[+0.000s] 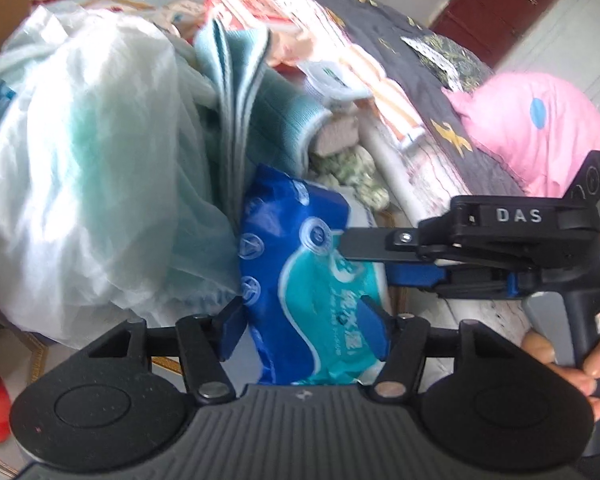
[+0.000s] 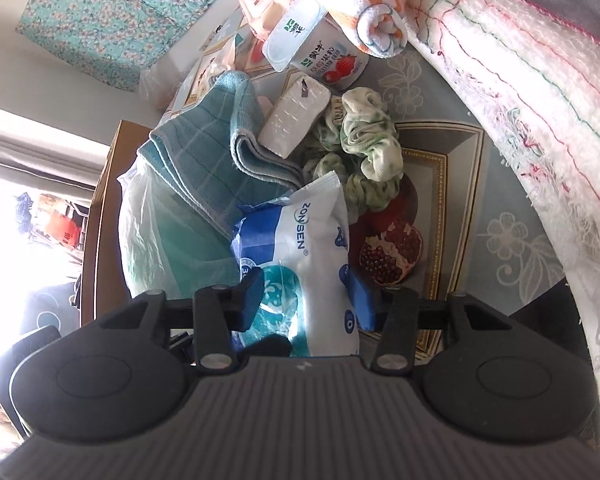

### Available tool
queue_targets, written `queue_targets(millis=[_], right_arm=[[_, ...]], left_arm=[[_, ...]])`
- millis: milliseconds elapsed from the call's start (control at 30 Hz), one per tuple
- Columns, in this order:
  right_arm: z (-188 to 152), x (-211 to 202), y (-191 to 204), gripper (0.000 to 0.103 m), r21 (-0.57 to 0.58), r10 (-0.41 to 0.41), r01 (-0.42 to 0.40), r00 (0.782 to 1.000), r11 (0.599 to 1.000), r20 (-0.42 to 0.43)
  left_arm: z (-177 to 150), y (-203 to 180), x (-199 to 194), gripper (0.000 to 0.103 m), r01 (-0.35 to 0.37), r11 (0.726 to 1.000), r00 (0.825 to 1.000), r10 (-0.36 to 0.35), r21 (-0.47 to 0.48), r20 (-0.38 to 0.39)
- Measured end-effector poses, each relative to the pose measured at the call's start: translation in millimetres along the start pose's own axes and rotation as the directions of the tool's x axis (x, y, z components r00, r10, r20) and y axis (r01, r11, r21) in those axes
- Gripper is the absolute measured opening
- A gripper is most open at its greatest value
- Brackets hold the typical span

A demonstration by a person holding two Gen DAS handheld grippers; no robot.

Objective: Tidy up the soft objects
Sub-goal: 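Lift the wipes pack and carry it over the cardboard box with both grippers, then lower the wipes pack into the box beside the doll and open the left gripper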

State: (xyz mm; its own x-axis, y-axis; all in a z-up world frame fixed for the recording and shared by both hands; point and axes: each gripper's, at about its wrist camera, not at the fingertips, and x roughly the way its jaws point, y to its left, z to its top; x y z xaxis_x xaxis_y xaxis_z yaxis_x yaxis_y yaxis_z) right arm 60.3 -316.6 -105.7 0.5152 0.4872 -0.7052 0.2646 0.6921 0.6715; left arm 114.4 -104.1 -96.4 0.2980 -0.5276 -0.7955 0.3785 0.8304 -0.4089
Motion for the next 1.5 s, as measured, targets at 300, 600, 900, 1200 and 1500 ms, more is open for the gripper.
queue_targets(millis=[300, 600, 900, 1200, 1500], right_arm=[[-14.3, -23.8, 12.1, 0.035, -0.023, -0.007, 0.007, 1.0, 1.0, 0.015], [-36.3, -62.4, 47.9, 0.035, -0.091, 0.071, -0.067, 0.996, 0.994, 0.05], [-39.7, -70.0, 128.9, 0.036, -0.266, 0.184, -0.172, 0.983, 0.949, 0.023], [-31.5, -12.1, 231.9, 0.037, -0.393, 0.252, -0.273, 0.962, 0.878, -0.104], [-3.7, 88.3, 312.2, 0.038, -0.392, 0.214, -0.285, 0.953, 0.875, -0.216]], left_arm=[[-8.5, -13.3, -18.2, 0.059, 0.03, 0.999, 1.0, -0.03, 0.022, -0.005], [-19.7, -31.7, -79.5, 0.057, -0.002, 0.997, 0.997, -0.003, 0.072, 0.072], [-26.5, -20.2, -161.7, 0.057, -0.102, 0.994, 0.963, 0.092, 0.026, 0.255], [-17.7, 37.1, -226.5, 0.057, -0.225, 0.966, 0.892, 0.257, -0.127, 0.372], [29.7, 124.5, -237.2, 0.057, -0.314, 0.917, 0.867, 0.383, -0.247, 0.319]])
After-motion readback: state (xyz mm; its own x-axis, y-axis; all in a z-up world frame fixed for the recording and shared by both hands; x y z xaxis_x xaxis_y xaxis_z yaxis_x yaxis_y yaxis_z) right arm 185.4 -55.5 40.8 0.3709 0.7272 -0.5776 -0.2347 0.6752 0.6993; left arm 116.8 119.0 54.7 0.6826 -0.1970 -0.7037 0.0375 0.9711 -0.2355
